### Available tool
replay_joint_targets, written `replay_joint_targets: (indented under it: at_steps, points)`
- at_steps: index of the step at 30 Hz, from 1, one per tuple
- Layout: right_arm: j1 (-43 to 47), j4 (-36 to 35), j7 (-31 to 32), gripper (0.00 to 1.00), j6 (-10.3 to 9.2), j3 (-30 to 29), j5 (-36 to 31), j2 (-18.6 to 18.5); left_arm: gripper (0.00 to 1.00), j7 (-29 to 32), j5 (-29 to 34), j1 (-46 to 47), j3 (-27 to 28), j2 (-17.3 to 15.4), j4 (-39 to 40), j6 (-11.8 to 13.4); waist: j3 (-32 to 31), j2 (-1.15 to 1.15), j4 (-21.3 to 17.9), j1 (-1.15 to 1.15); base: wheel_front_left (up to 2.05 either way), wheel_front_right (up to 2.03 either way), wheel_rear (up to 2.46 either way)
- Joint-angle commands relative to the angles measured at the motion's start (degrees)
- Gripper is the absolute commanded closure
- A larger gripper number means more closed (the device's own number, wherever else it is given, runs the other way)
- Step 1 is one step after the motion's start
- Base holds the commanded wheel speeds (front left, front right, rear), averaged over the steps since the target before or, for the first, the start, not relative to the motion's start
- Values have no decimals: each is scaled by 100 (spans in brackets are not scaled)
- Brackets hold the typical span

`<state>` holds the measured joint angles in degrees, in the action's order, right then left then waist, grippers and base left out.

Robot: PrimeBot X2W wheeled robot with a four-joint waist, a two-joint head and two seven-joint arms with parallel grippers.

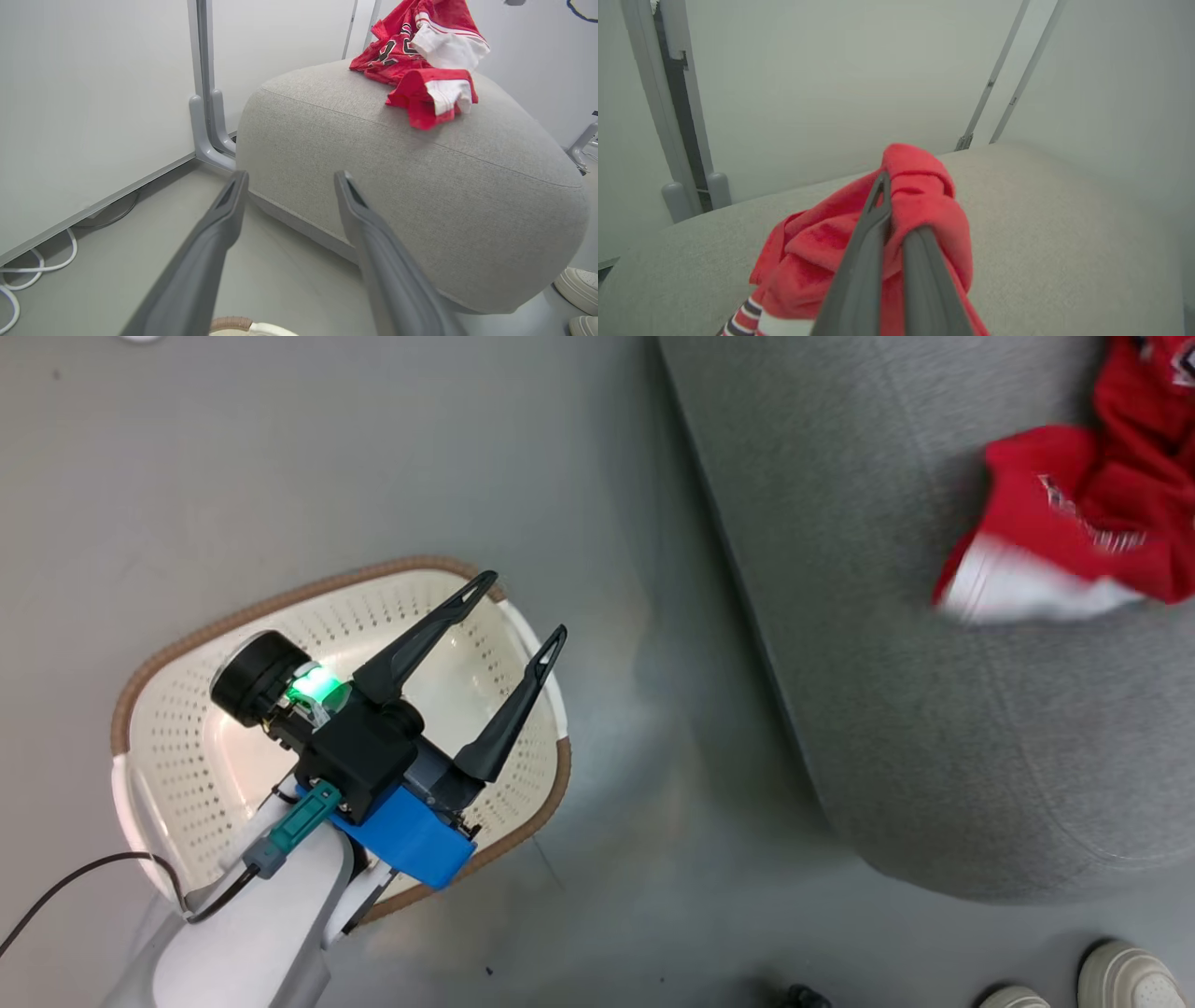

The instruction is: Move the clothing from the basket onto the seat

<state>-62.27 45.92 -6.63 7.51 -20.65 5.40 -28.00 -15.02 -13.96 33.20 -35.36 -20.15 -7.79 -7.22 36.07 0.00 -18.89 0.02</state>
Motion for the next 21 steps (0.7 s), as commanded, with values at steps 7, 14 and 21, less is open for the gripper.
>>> replay_joint_targets:
  at_steps: [7, 14, 21]
  points:
    - [483, 865, -533, 100, -4, -310, -145, 279, 0, -19, 12, 106, -60, 43, 26, -2, 227, 0, 353, -2, 0, 0, 0]
    - [621, 1248, -714, 0, -4, -148, -477, 348, 0, -20, -115, -146, 23, 167, -46, -3, -249, 0, 392, -2, 0, 0, 0]
    - [915, 1208, -770, 0, -4, 156, -557, 256, 0, -20, -310, -590, 284, 505, -143, -8, -1062, 0, 476, -2, 0, 0, 0]
